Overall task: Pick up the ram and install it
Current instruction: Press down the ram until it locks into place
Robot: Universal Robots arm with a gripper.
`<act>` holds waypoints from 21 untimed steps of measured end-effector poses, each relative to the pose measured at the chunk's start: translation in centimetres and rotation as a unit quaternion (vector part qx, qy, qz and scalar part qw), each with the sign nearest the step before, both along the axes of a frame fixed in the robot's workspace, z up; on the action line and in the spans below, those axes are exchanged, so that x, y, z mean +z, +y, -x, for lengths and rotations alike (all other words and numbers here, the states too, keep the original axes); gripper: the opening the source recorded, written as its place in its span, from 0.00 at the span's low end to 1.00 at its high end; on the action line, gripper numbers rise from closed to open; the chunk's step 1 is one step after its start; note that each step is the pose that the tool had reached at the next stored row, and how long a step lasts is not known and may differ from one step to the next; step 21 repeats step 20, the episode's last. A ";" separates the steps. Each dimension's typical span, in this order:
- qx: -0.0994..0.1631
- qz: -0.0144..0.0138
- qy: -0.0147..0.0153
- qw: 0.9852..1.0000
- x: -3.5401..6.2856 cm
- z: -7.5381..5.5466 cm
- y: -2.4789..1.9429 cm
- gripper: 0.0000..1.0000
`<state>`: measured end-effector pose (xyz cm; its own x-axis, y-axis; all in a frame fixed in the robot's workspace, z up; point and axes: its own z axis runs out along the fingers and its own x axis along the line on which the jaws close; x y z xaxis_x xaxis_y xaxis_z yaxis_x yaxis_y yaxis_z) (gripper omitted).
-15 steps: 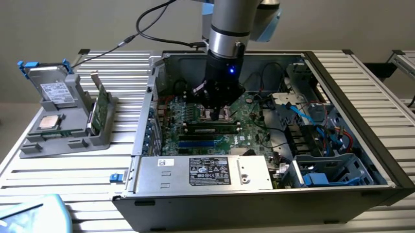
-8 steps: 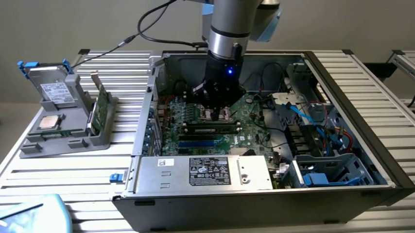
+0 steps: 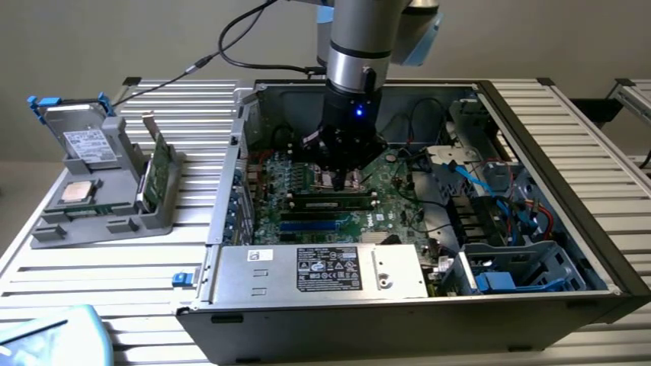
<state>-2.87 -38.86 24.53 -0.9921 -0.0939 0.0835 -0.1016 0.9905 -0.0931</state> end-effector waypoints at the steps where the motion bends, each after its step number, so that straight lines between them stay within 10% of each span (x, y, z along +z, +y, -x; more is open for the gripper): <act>1: -0.005 0.001 -0.001 1.000 0.00 0.0 0.00 0.11; 21: -0.079 0.006 -0.004 0.997 0.00 0.0 0.00 0.11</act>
